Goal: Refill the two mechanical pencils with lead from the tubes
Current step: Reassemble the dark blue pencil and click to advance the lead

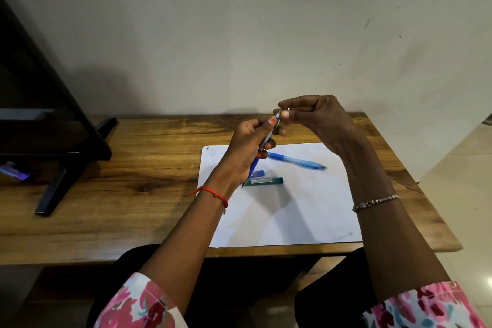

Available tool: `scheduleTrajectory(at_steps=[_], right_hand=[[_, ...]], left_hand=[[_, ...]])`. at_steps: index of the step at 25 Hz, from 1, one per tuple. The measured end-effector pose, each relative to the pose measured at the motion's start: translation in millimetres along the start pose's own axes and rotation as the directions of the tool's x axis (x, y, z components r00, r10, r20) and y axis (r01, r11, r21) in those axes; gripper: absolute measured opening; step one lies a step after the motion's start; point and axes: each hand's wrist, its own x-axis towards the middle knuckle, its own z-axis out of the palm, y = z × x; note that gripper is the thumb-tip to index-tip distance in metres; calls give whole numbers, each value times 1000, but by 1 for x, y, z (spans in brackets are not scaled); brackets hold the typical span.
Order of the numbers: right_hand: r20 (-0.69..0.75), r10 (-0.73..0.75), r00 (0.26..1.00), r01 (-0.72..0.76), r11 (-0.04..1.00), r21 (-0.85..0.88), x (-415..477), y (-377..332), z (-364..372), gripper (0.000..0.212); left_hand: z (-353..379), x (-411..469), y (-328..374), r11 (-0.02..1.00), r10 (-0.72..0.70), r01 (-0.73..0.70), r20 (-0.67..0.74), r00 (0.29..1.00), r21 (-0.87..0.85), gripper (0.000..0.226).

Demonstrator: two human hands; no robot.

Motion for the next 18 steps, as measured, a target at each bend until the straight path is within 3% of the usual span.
scheduleTrajectory(at_steps=[3,18], right_hand=[[-85,8,996,7,984,180,1,2,-3,15],[-66,-19,998,25,996,91,3,3,6,13]], left_hand=[[-1,0,1,1000,-12,12,13,1000,-17,14],[0,-1,2,999,-34,34,24,999,5,15]])
